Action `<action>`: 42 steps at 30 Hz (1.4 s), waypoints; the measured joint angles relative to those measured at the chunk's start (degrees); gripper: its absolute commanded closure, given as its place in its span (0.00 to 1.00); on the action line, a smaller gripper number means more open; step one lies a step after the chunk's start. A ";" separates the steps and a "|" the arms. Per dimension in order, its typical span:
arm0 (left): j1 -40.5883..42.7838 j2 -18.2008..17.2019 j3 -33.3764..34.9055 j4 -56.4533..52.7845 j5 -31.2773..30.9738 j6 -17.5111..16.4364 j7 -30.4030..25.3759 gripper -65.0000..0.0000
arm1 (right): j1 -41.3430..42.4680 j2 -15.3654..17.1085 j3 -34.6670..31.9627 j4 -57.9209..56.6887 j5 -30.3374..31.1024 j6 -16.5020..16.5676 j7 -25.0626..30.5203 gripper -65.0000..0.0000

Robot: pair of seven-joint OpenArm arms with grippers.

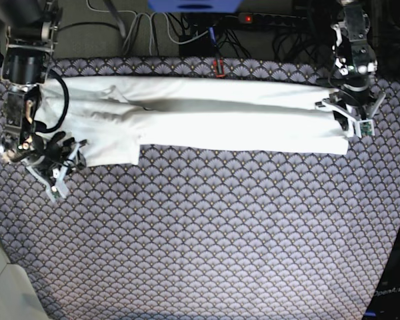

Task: Fold the T-shirt properly
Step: 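Regrasp the strip end with the right gripper, left holding the other end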

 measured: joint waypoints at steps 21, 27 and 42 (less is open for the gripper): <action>-0.48 -0.33 0.09 -0.15 -0.04 0.00 0.11 0.64 | -15.26 0.68 0.35 27.02 -1.57 0.00 -2.27 1.00; -0.48 -0.37 0.09 -0.17 -0.07 0.00 0.09 0.64 | -19.93 0.31 3.10 37.44 -1.20 0.20 -7.61 1.00; -0.76 -0.48 0.09 -2.91 -0.24 0.02 -1.75 0.64 | -29.16 -0.92 10.12 46.23 -1.11 0.22 -8.66 1.00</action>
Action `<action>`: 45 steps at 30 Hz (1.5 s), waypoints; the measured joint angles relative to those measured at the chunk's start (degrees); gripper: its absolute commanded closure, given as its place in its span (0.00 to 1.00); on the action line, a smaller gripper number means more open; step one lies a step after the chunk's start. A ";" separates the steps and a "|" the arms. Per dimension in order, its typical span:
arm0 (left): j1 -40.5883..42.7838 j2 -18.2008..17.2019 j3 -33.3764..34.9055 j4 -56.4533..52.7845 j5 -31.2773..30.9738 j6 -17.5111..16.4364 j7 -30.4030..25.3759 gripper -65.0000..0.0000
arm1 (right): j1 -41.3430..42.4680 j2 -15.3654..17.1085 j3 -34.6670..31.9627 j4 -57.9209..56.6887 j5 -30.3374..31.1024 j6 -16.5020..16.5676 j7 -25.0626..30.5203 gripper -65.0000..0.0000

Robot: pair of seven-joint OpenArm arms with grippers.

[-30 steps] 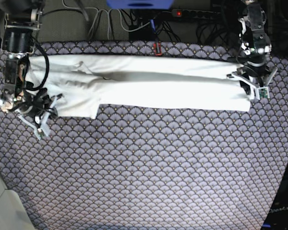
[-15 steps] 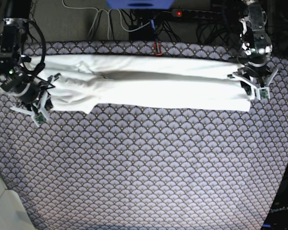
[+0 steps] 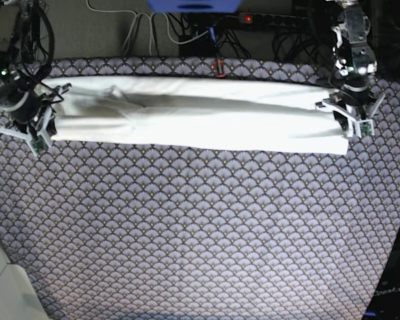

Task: Fold the T-shirt properly
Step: 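Regrasp the strip end with the right gripper, left holding the other end, then grasp the strip end with the left gripper, right gripper holding its end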

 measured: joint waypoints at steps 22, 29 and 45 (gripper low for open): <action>0.35 -0.74 -0.48 0.22 0.04 -5.16 0.22 0.64 | -1.05 -0.15 -0.37 -7.58 0.09 -0.02 0.17 0.81; 2.36 -0.17 -0.46 3.78 0.13 -5.97 1.57 0.64 | -0.79 -0.15 -0.33 -8.85 -0.07 -0.02 0.28 0.69; 5.16 -0.15 -0.48 10.84 0.20 -6.01 1.86 0.16 | -0.79 -0.15 -0.39 -8.85 -0.07 -0.02 0.46 0.70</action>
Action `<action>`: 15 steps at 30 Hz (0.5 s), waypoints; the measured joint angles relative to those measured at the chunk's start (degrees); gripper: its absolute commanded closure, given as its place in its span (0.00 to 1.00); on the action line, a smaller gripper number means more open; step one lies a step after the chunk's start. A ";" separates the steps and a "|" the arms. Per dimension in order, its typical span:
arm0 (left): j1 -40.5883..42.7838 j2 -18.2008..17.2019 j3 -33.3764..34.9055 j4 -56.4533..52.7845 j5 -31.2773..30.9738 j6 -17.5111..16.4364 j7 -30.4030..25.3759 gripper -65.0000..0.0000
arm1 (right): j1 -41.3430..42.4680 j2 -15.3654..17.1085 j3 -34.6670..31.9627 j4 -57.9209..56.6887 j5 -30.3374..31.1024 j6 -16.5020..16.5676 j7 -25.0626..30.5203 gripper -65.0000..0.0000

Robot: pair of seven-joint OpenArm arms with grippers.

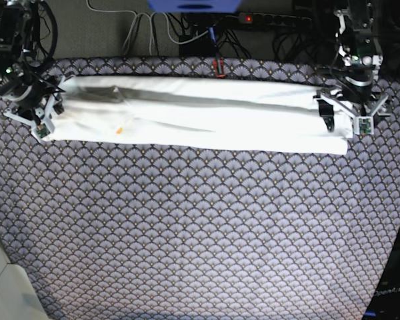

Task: Fold the T-shirt properly
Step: 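Grasp the strip end with the left gripper, right gripper holding its end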

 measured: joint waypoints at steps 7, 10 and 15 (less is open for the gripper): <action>-1.92 0.02 0.00 -4.00 -3.13 0.02 -0.22 0.15 | 0.00 0.00 0.00 0.00 0.00 0.00 -0.04 0.70; -2.29 -0.35 0.02 -6.82 -8.13 -0.17 -0.50 0.15 | 0.00 0.00 -0.02 0.00 0.00 0.00 -0.04 0.70; -2.21 -1.90 0.22 -9.57 -12.81 -0.02 -0.98 0.15 | -0.04 0.00 -0.02 0.00 0.00 0.00 -0.04 0.70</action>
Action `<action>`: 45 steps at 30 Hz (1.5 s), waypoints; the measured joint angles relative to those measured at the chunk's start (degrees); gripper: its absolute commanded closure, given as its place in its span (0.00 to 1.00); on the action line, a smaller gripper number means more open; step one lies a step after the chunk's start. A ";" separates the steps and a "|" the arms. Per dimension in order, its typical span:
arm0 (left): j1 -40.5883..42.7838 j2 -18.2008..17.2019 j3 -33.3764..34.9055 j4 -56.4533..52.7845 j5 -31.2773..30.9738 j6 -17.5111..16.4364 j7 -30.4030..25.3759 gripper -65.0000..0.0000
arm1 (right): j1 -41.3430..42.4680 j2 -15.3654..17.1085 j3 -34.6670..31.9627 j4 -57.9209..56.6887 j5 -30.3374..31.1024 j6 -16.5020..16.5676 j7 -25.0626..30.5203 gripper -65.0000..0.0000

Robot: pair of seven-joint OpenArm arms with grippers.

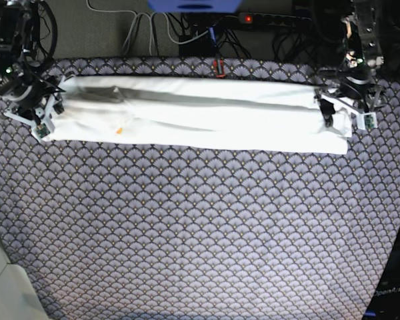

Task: Fold the T-shirt properly
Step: 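Grasp the strip end with the left gripper, right gripper holding its end, then lift the strip end with the left gripper and fold it toward the right gripper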

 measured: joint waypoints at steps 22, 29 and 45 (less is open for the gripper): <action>-1.07 0.02 0.31 -3.65 -3.34 -1.99 -2.47 0.81 | 0.02 0.00 0.00 0.00 0.00 0.00 -0.15 0.70; -1.03 0.13 0.28 -2.93 -3.21 -1.84 -1.90 1.00 | 0.02 0.02 0.00 0.00 0.00 0.00 -0.15 0.70; 3.17 4.52 13.77 24.50 -1.53 0.57 13.40 0.99 | 0.02 0.00 0.00 -0.02 0.00 0.00 -0.17 0.70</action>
